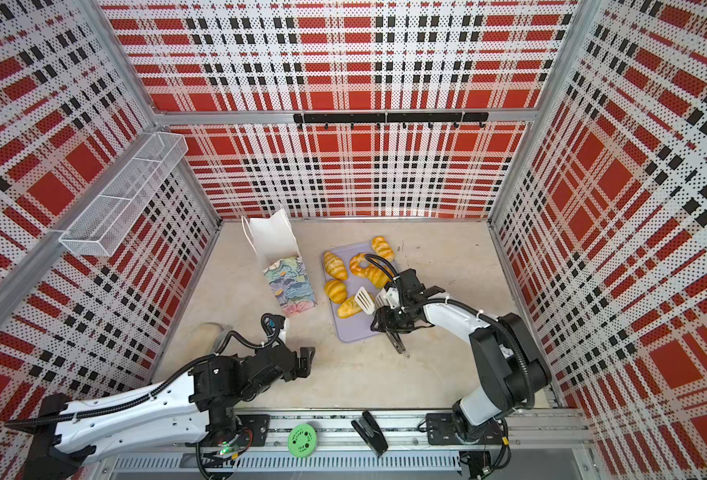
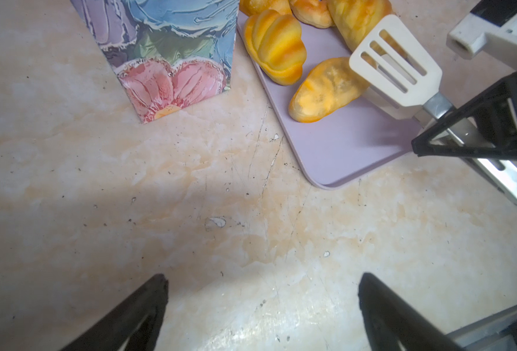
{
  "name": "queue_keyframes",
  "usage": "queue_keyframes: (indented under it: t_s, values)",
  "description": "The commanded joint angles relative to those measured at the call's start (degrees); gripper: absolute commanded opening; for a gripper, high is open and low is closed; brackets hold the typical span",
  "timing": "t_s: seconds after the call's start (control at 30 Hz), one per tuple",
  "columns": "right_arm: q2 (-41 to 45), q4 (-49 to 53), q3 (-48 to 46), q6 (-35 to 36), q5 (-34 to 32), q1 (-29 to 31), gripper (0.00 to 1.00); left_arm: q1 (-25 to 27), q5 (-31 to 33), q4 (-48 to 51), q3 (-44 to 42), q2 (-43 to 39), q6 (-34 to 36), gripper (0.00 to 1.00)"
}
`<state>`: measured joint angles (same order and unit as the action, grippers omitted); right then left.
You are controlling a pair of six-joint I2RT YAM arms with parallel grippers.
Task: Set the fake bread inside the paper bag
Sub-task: 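Close the tongs on the orange loaf with the right gripper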
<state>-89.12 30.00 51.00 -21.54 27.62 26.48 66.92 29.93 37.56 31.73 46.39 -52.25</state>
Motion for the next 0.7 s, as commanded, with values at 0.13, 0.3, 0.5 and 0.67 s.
queue_keyframes:
  t_s: [0.13, 0.3, 0.5, 0.67]
  values:
    - [-1.6, -0.4, 2.4, 0.6, 2.3, -0.1, 0.59, -0.4, 0.4, -1.6, 0.3, -0.4, 0.5, 0.99]
    - [-4.5, 2.1, 4.6, 0.7, 1.8, -0.2, 0.58, -0.4, 0.6, -1.5, 0.3, -1.4, 0.5, 0.99]
    - [-6.1, 3.5, 6.7, 1.0, 1.7, -0.3, 0.56, -0.4, 0.7, -1.1, -0.4, -2.8, 0.0, 0.99]
    - [-7.0, 5.5, 8.4, 2.2, 2.1, -0.2, 0.42, -0.4, 1.1, -0.8, -0.4, -3.5, -0.1, 0.99]
